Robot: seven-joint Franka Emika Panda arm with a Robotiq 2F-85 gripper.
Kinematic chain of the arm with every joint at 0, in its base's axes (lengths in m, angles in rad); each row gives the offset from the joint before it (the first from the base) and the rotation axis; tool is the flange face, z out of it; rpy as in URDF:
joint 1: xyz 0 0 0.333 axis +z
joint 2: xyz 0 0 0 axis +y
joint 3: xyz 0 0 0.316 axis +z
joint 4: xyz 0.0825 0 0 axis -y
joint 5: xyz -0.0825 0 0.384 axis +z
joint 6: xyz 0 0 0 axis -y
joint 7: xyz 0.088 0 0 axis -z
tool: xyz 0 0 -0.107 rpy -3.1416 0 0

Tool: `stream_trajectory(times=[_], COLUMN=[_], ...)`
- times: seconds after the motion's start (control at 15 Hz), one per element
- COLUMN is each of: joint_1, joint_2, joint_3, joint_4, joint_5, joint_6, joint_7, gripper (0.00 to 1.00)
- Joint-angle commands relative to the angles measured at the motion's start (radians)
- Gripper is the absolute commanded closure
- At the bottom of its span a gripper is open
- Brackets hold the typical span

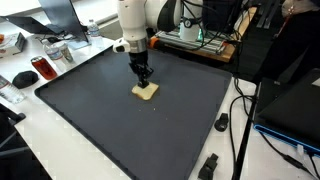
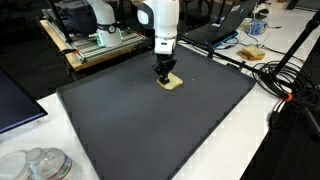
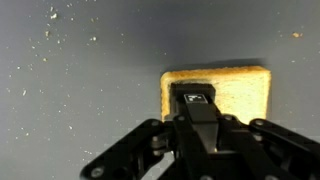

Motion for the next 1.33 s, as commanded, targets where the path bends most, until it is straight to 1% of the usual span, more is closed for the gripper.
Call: stream_trajectory(times=[0.0,0.2,0.53,0.8,1.07,1.27], joint_1=[-0.031,-0.029,-0.031,-0.041,-0.078,-0.095], joint_2=[0.047,0.070,0.117,0.137,0.146,0.149], joint_3=[0.025,0.026,0.028,0.031,0.062,0.072], joint_4=[0.049,0.083,0.116,0.109,0.093,0.073], joint_5=[0.018,0.011,0.014,0.021,0.057,0.077], joint_6=[-0.074,-0.112,-0.127,-0.080,-0.024,0.032], joint_7=[-0.058,-0.067,-0.081,-0.095,-0.153,-0.179], gripper=[0.94,0.94,0.94,0.94,0.94,0.94])
